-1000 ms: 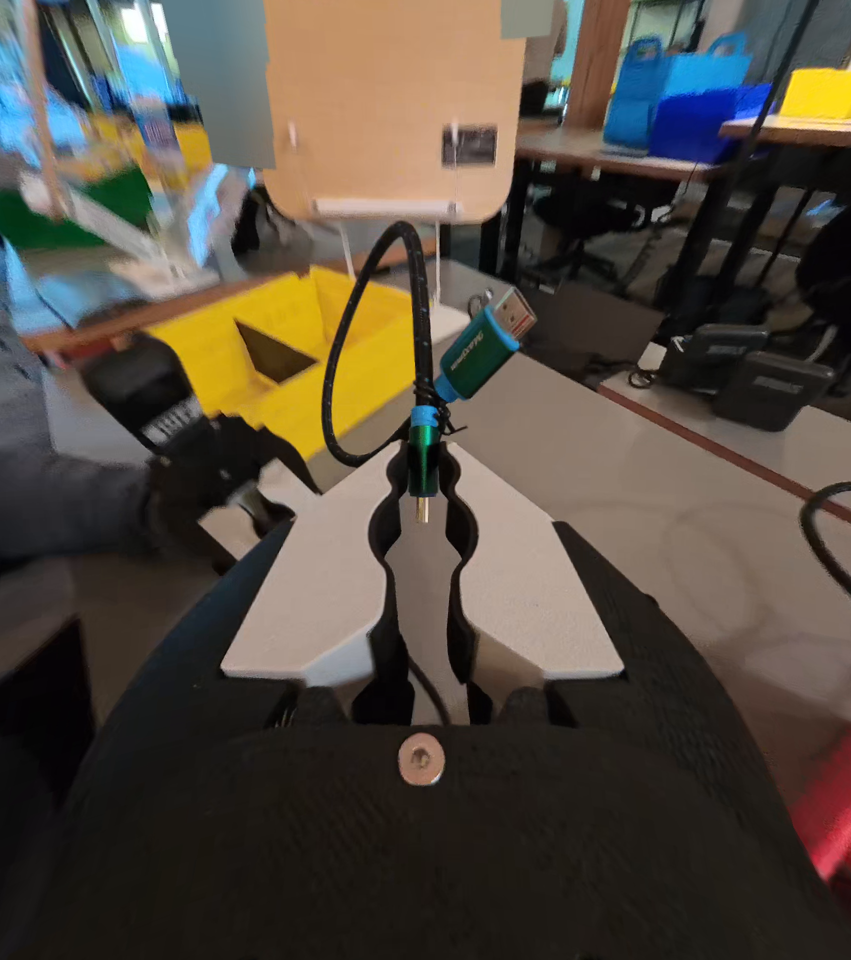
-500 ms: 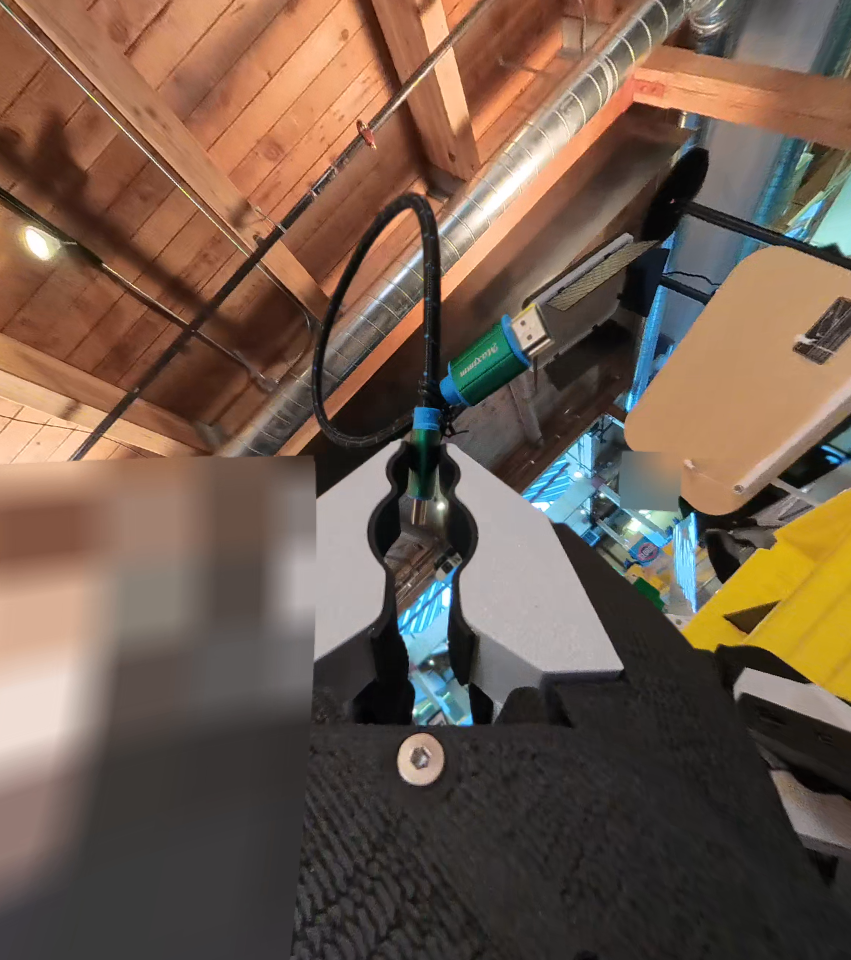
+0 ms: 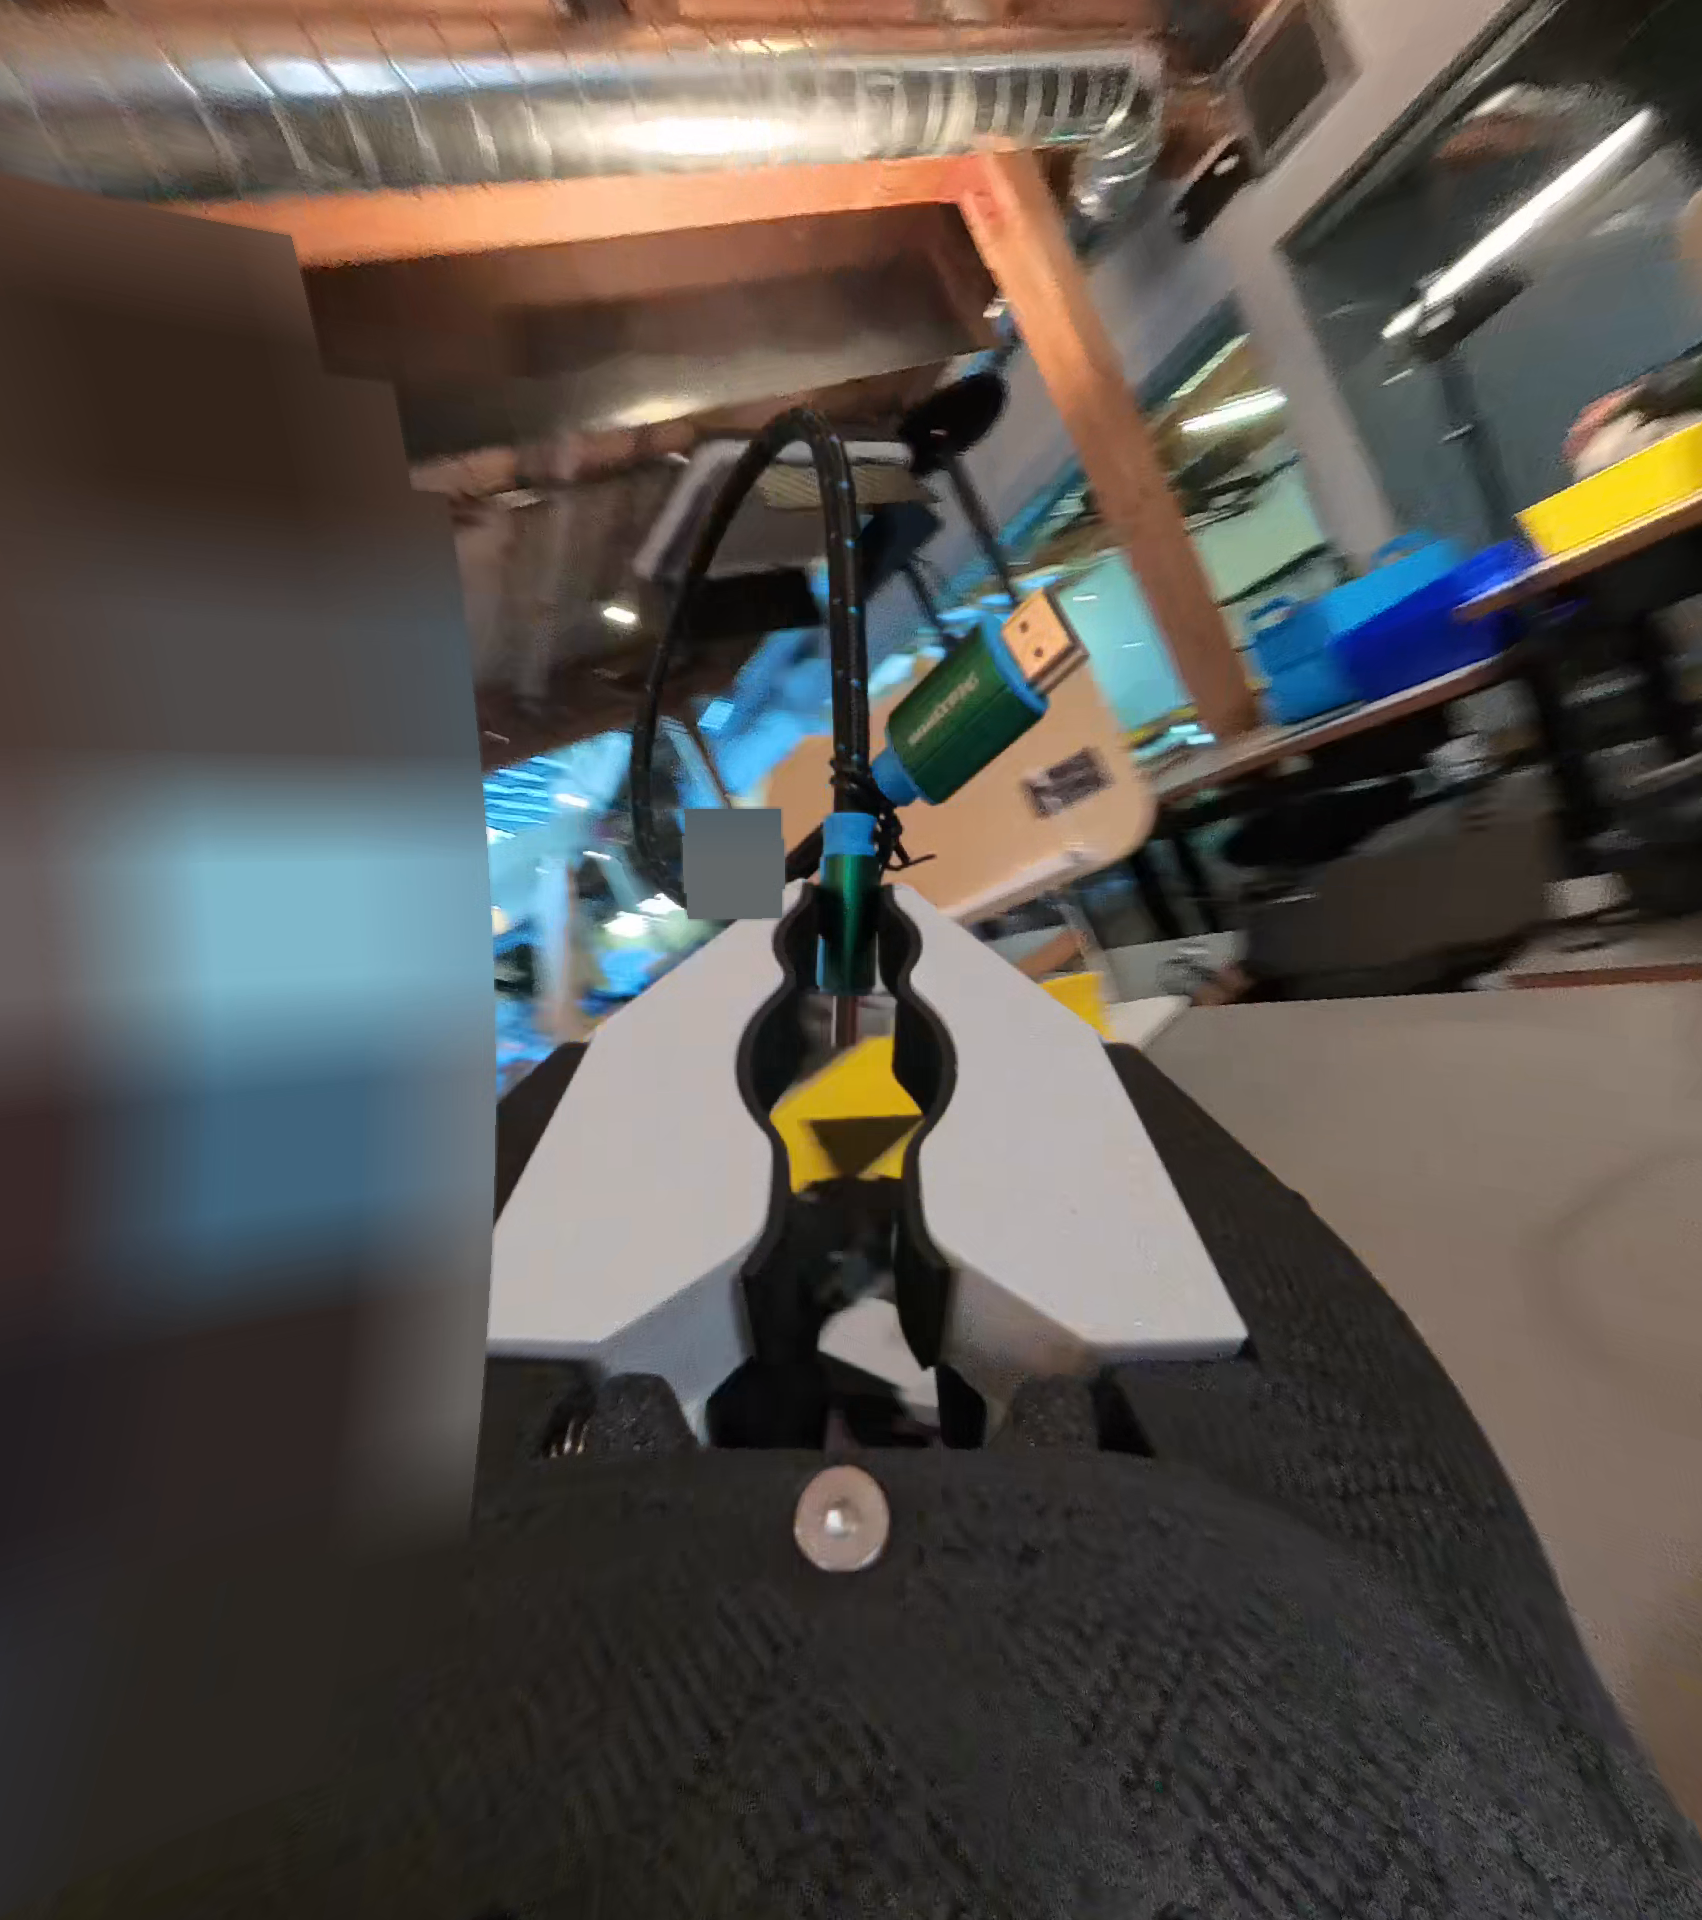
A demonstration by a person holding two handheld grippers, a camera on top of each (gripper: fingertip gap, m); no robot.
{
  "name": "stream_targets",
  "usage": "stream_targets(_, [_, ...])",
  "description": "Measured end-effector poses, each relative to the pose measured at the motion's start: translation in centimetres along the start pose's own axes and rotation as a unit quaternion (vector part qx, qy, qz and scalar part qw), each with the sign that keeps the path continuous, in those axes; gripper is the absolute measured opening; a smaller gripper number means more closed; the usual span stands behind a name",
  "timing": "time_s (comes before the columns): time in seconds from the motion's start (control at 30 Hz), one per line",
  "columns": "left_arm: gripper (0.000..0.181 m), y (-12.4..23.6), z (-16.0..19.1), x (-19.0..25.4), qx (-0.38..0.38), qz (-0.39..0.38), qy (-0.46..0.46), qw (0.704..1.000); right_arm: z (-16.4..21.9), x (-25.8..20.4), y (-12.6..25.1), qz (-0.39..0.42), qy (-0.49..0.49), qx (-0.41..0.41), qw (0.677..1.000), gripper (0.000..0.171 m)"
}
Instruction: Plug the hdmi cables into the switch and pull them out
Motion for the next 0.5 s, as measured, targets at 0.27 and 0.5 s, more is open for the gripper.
stream_targets(0.27, [0.011, -0.1, 0.1, -0.2, -0.004, -0.014, -0.001, 1.0, 2.9, 0.6, -0.8, 0.112, 0.097, -0.062, 0.987, 0.009])
stream_targets(0.5, [0.01, 0.5, 0.4, -1.5, -0.1, -0.188, -0.119, 0.97, 3.5, 2.5, 1.8, 0.23, 0.147, -0.044, 0.961, 0.009])
Point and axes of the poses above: each gripper's, where its closed fingertips meet, y back along the fingers, z out of its underside, x = y × z across the jaws, the point moved 9 cm from there along y, back along the fingers, and after that the axes turned 2 degrees about -z, right-handed, at the moved point
